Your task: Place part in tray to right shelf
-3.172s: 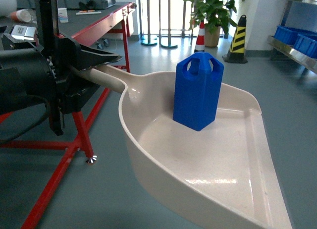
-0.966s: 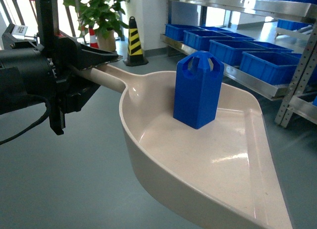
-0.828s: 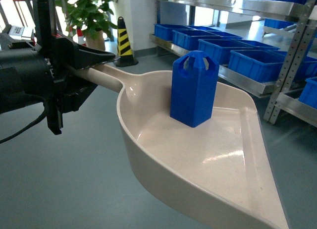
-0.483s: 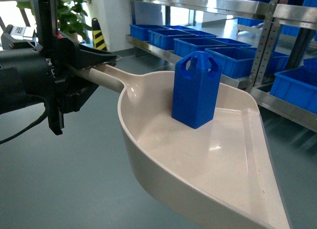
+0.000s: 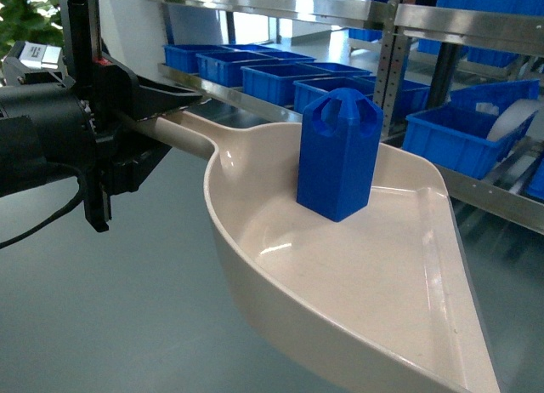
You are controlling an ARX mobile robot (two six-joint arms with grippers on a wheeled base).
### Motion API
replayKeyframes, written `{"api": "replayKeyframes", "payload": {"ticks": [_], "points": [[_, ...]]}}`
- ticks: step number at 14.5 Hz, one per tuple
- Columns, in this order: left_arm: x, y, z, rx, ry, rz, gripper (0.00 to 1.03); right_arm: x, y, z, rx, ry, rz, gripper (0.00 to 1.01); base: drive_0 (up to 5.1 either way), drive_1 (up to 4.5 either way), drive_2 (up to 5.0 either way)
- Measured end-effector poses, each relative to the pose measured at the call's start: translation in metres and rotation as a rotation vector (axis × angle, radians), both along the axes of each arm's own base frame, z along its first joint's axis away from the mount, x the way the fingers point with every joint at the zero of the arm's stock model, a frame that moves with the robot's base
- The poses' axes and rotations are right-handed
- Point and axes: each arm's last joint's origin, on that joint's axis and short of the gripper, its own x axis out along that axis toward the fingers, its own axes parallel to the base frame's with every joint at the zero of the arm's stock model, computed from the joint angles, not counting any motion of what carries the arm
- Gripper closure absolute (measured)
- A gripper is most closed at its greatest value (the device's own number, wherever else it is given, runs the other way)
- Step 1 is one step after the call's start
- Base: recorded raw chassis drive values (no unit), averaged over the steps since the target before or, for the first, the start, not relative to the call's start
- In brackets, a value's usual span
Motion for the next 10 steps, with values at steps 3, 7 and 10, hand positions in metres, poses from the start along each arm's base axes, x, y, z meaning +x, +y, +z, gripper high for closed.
{"api": "replayKeyframes", "payload": {"ticks": [3,7,10], "points": [[0.0001,0.0002,0.0000,0.000,0.000,0.001,0.90,0.0000,0.0000,0.0000,0.000,0.000,0.000,0.03,-1.7,-1.66,-1.7],[0.0001,0.0002,0.0000,0.000,0.000,0.001,0.90,0.0000,0.0000,0.0000,0.000,0.000,0.000,0.03,-1.6,-1.55,-1.6],[0.0001,0.0002,0.0000,0.000,0.000,0.001,0.90,0.0000,0.0000,0.0000,0.000,0.000,0.000,0.03,-1.5,-1.53,-1.5]]}}
